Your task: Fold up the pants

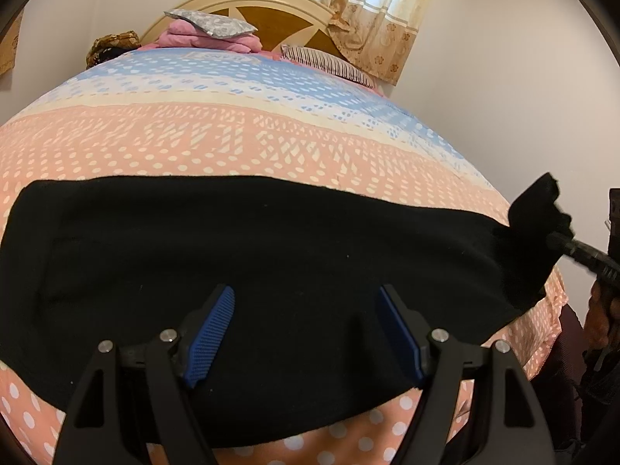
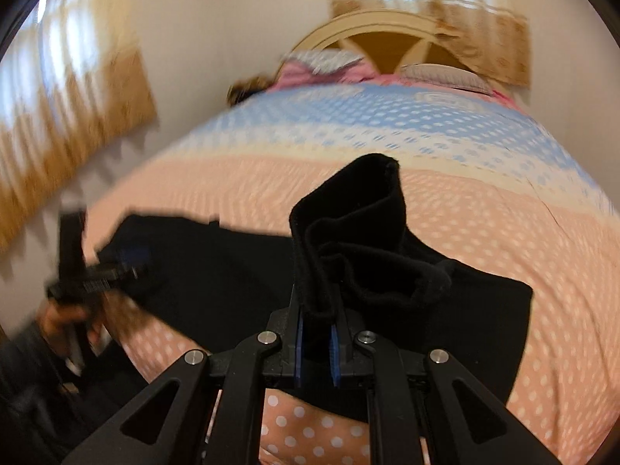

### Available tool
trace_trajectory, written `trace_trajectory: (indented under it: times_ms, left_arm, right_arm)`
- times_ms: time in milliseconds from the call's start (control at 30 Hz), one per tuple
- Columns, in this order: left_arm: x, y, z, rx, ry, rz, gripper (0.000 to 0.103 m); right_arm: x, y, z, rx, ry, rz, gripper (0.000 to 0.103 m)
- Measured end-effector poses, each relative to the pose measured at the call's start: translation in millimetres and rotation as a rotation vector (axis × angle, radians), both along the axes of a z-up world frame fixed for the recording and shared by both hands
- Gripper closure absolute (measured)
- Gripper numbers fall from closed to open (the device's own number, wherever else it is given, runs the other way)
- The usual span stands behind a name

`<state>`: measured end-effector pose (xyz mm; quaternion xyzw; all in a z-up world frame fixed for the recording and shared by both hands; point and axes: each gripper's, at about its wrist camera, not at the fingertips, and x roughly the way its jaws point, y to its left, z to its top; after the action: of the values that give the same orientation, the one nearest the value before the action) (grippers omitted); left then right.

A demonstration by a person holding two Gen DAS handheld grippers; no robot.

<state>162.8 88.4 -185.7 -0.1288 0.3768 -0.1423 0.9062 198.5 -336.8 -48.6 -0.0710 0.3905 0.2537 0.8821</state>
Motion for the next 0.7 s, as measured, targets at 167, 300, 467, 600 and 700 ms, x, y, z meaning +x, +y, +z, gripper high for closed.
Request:
trace_trajectory:
  times_ms: [167, 300, 467, 600, 700]
  left_arm:
    - [-1, 0, 0, -0.003, 0.0, 0.003, 0.025]
    - [-2, -1, 2, -0.004, 0.003, -0.002, 0.025]
    - [-4, -16, 12, -0.078, 0.007, -0.077, 0.025]
    - [4, -55, 19, -0.087, 0.01, -0.182, 0.025]
    - [12, -93, 27, -0.09, 0.014, -0.255, 0.025]
  right_arm:
    - [-1, 46, -35, -0.22, 0.017, 0.097, 0.092]
    - [9, 44, -48, -0.187, 0.091, 0.108, 0.05]
    - [-5, -1, -38, -0.009, 0.128, 0.105, 0.048]
    - [-15, -38, -34, 0.047, 0.087, 0.05, 0.048]
    - [-17, -66, -37, 0.101, 0.071, -0.051, 0.048]
